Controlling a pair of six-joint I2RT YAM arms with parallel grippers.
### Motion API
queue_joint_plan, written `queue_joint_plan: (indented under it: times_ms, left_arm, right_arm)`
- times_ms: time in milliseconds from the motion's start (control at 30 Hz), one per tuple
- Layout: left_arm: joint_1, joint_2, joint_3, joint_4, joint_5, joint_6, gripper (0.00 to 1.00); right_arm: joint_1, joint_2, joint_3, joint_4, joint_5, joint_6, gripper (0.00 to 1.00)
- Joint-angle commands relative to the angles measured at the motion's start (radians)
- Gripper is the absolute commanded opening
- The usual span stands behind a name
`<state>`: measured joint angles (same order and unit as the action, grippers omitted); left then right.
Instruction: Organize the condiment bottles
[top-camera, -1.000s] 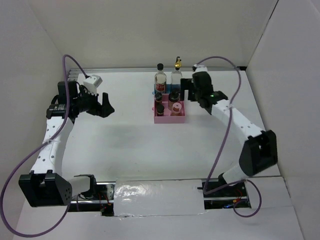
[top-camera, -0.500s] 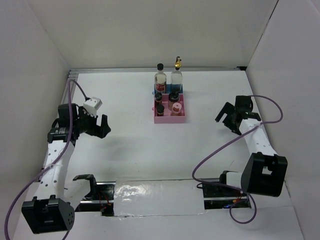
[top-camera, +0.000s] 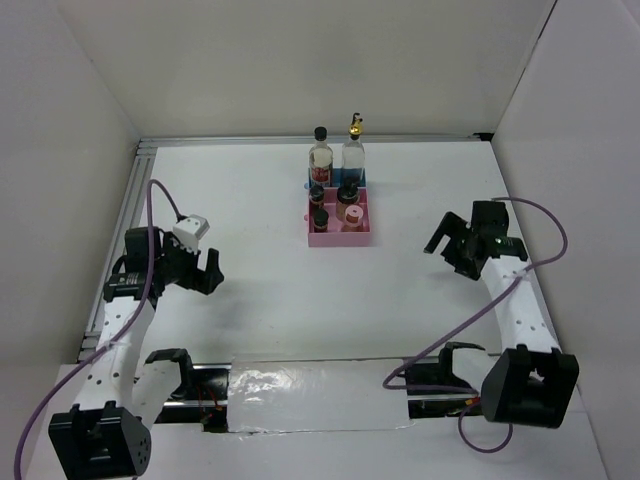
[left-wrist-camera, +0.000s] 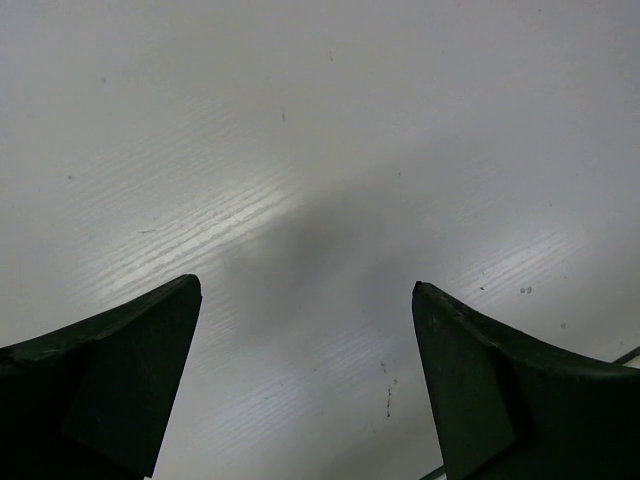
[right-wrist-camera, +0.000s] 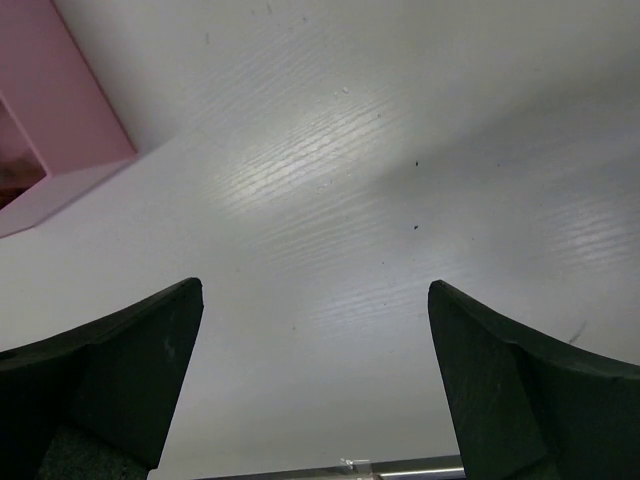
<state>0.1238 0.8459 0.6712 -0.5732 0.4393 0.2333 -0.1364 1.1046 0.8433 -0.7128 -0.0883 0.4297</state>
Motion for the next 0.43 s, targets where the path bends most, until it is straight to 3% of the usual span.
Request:
queue_joint_plan:
  times_ms: [0, 400]
  left_arm:
    - [0.007, -0.014, 0.018, 0.041, 0.052, 0.011, 0.99]
    - [0.004, -0.050, 0.007, 0.029, 0.053, 0.023, 0.99]
  right_arm:
    - [0.008, -0.084, -0.018, -0.027, -0.043, 0.001, 1.00]
    - [0.009, -0.153, -0.027, 0.022, -0.139, -0.035, 1.00]
